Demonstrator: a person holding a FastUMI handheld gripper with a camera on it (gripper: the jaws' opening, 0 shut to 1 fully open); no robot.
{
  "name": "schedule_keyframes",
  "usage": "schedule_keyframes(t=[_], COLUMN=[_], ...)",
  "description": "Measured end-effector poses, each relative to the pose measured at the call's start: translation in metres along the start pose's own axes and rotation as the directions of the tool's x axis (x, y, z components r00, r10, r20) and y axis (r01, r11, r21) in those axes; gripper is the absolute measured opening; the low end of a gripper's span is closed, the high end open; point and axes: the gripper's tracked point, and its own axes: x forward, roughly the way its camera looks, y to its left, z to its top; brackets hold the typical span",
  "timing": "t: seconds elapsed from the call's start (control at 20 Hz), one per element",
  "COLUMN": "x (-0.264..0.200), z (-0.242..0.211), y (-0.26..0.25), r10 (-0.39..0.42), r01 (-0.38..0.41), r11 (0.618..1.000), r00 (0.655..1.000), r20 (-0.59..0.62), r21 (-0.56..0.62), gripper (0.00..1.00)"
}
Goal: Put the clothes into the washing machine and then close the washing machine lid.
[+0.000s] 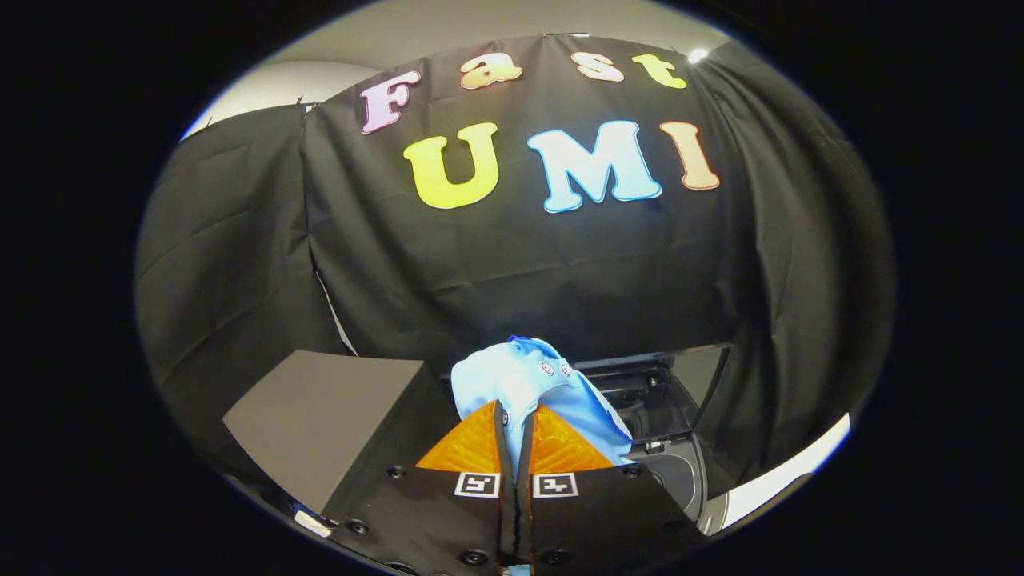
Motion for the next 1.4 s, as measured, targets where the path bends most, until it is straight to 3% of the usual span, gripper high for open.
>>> schedule_keyframes(t=[0.5, 1.4], x=[0.016, 0.057], z=[-0.077, -0.175], y=[-0.021, -0.048], r10=[-0.034, -0.097], r01=[0.037, 0.104], r11=[0.998, 0.994], r00=[0.996, 0.975], r20=[-0.078, -0.199], r21=[0.042, 0.021], gripper=[0.01, 0.01])
